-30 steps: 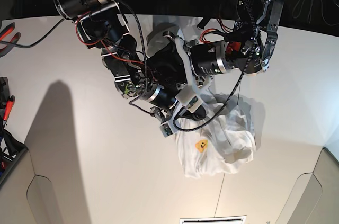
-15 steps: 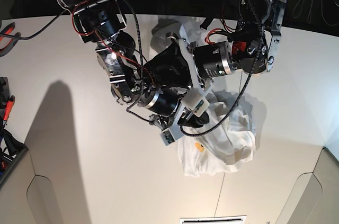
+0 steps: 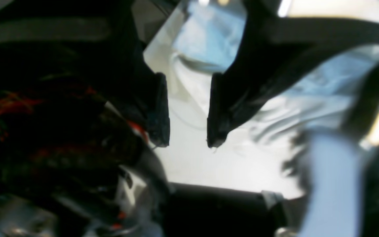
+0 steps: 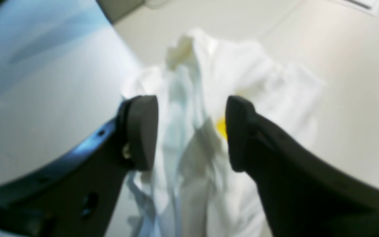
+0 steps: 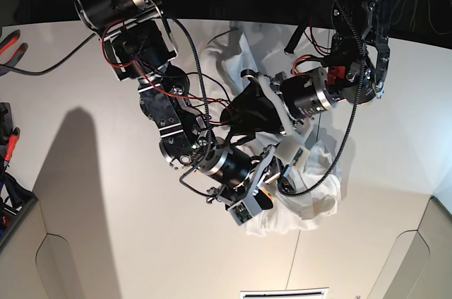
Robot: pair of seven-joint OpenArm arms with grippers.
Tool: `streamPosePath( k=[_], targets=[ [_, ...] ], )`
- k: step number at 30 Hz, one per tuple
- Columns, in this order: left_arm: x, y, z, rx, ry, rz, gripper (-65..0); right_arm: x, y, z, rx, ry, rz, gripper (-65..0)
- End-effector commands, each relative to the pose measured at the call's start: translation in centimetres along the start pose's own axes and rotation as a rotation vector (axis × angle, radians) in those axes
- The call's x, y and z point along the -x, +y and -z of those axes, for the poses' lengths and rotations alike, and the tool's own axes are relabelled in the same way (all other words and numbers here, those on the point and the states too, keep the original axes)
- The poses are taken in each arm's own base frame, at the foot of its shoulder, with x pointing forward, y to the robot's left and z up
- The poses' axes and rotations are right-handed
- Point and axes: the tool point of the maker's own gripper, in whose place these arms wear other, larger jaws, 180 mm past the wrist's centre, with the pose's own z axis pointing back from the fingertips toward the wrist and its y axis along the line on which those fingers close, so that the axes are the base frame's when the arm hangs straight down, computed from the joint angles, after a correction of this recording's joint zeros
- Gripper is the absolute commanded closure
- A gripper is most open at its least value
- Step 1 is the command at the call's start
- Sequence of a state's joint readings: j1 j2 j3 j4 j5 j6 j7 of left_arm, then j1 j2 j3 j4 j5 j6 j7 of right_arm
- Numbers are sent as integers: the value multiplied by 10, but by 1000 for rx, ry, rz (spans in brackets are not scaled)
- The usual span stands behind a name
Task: Layout the t-shirt on the table in an organized manner, then fold the t-shirt properly
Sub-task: 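Lift the gripped shirt fabric upward with the right gripper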
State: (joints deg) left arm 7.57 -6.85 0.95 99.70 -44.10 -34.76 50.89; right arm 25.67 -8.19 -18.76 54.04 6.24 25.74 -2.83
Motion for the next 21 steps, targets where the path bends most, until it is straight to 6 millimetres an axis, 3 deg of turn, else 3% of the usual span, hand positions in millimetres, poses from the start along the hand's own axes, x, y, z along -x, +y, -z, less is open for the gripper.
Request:
streamPosePath(
  k=[1,7,12,17,19,21],
  targets=[
    [-16,-8,0,30,-54,14,-228,-30,-3,7,-7,-70,-17,-332],
    [-18,-8,0,31,-60,17,-228,-5,-11,24,-23,50,-56,-332],
    [-18,-7,0,30,-61,18,-228,16,4,22,-64,87,-54,-332],
    [-18,-7,0,28,-58,19,-228,22,12,21,-96,89,-49,-328],
    [-17,-6,0,22,-52,25,-228,18,12,21,-96,73,-51,-257],
    [-16,-6,0,20,-50,25,-228,13,11,22,-97,60,-55,-111]
  ],
)
